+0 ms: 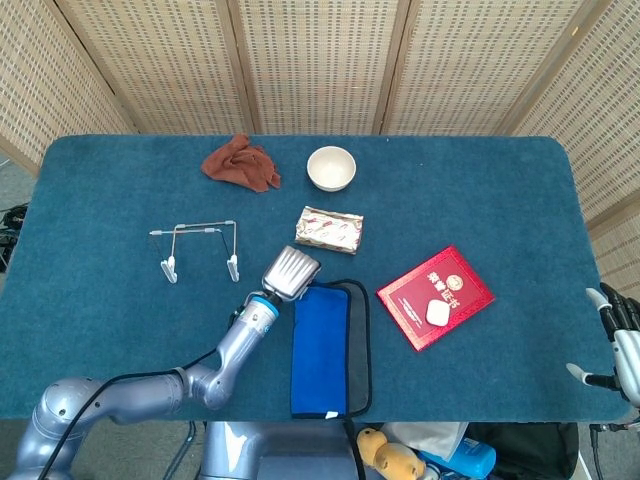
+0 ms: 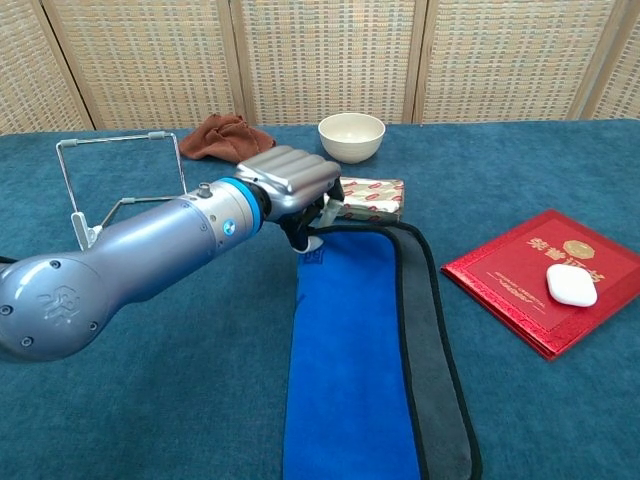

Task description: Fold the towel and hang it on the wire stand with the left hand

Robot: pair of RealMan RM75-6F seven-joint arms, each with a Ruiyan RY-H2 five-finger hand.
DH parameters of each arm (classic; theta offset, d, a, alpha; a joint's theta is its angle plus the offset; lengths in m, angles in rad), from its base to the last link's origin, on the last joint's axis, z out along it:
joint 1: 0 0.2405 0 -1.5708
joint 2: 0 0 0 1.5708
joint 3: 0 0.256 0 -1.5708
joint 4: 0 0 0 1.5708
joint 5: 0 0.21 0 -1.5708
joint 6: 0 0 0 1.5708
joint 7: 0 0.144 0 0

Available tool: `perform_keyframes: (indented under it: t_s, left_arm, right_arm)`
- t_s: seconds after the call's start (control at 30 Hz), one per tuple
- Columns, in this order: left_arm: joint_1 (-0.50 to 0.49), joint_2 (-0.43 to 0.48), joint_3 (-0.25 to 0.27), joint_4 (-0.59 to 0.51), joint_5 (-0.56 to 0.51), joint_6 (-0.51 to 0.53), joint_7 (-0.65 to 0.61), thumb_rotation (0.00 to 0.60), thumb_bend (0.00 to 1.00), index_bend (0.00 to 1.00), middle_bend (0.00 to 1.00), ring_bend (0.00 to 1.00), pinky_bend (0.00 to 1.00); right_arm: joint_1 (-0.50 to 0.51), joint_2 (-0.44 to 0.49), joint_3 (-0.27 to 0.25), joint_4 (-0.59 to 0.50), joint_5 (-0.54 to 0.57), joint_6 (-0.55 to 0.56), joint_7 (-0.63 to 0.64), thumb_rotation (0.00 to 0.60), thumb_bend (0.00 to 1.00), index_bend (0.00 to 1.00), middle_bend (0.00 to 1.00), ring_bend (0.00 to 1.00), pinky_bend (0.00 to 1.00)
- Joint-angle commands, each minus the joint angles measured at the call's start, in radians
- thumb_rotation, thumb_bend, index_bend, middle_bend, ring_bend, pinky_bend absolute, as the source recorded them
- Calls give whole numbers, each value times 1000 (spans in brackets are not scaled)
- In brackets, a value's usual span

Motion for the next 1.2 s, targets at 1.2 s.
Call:
perform_keyframes:
  t_s: [1.2]
  left_arm:
    - [122,614,-166,-356,-118,133,-167,600,674,713,778,817,830]
  right_arm:
    - [-11,0,-14,-24,-37,32,-27,600,0,0,0,0,0]
